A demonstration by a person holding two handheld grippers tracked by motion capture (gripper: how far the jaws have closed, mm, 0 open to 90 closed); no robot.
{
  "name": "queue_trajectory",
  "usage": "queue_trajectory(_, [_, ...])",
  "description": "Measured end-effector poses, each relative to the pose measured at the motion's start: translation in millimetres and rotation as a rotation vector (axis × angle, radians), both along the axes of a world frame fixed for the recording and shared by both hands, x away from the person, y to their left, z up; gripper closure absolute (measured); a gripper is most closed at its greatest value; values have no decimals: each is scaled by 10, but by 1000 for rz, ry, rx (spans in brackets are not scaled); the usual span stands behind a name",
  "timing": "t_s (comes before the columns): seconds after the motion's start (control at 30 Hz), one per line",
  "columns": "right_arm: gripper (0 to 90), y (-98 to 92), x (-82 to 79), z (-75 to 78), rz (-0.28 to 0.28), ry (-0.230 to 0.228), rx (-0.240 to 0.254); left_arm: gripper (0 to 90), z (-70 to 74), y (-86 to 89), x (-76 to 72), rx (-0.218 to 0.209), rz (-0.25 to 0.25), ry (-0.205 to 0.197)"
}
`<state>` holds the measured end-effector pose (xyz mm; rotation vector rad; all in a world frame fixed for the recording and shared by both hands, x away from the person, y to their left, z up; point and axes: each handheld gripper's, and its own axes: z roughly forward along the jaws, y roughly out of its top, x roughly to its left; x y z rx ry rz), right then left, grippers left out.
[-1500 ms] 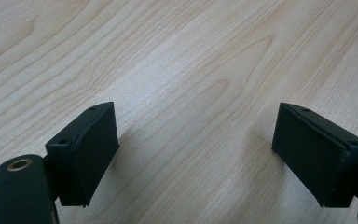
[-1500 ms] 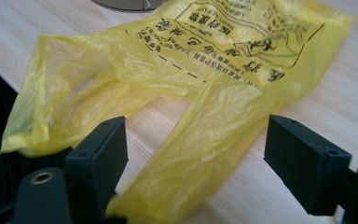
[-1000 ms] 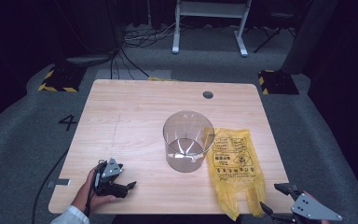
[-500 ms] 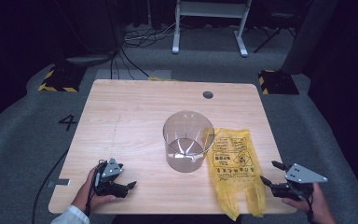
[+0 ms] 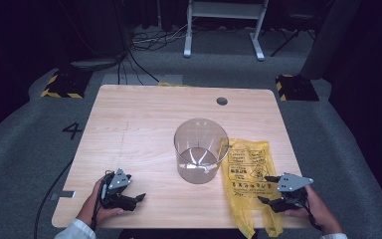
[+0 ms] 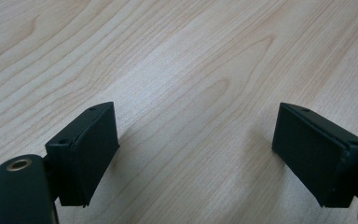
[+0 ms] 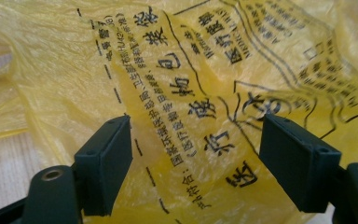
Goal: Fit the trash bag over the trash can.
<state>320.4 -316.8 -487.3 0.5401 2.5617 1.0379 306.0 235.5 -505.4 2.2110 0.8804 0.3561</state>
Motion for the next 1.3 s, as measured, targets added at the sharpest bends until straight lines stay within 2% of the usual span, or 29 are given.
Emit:
queue_trajectory(0.07, [253,-25,-15,-34,-7,15,21,139,0,-1,0,0,0,1])
queue_trajectory(0.13, [248,-63,-52,-19,-17,7,32,139,0,-1,1,0,0,1])
queue_trajectory(0.23, [248,-161,-132,110,-42,-34,62,139,2,-2,5,3,-1,0])
queue_trajectory(0.33, [252,-343,-242,290,-92,-96,73,139,3,-2,5,5,0,-2])
queue_trajectory(0.43, [252,-432,-261,310,-117,-104,82,139,5,-1,9,9,-2,-4])
queue_trajectory(0.47, [247,-450,-260,290,-119,-91,86,139,4,-2,12,9,-2,-4])
queue_trajectory(0.53, [228,-416,-256,216,-88,-62,63,139,3,-4,13,6,-2,-4])
queue_trajectory(0.63, [217,-256,-247,95,-20,-26,2,139,3,-5,13,6,-2,-3])
queue_trajectory(0.7, [217,-178,-221,37,0,-9,-6,139,3,-4,13,6,-2,-3])
queue_trajectory(0.8, [215,-67,-177,-51,33,23,10,139,3,-4,14,6,-3,-3])
queue_trajectory(0.93, [207,24,-164,-98,49,37,4,139,2,-5,13,5,-2,-3])
queue_trajectory(1.1, [211,110,-109,-154,63,84,65,139,2,-5,13,4,-2,-3])
queue_trajectory(1.17, [250,140,-78,-173,66,115,93,139,2,-5,13,4,-2,-3])
queue_trajectory(1.2, [294,152,-71,-172,67,113,96,139,2,-5,13,4,-2,-3])
queue_trajectory(1.23, [354,163,-68,-164,66,117,99,139,2,-6,14,4,-3,-2])
queue_trajectory(1.27, [492,178,-50,-156,48,111,109,139,2,-6,14,4,-3,-2])
queue_trajectory(1.3, [492,178,-50,-156,48,111,109,139,2,-6,14,4,-3,-2])
